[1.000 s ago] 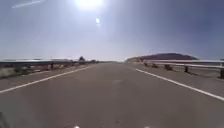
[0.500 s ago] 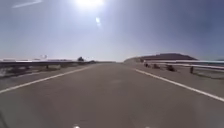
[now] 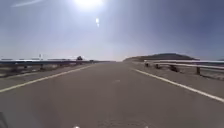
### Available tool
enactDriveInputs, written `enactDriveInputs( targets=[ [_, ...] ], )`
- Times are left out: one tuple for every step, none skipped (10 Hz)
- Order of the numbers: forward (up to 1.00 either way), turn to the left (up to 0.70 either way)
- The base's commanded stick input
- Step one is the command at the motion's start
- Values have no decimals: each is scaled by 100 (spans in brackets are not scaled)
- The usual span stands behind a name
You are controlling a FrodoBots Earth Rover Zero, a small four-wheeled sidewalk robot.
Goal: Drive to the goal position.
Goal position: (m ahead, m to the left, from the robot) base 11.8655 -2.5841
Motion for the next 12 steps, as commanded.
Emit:
enactDriveInputs(
  targets=[
    [100,0],
    [100,0],
    [100,0],
    [100,0],
    [100,0],
    [100,0],
    [100,0],
    [100,0],
    [100,0],
    [100,0],
    [100,0],
    [100,0]
  ],
)
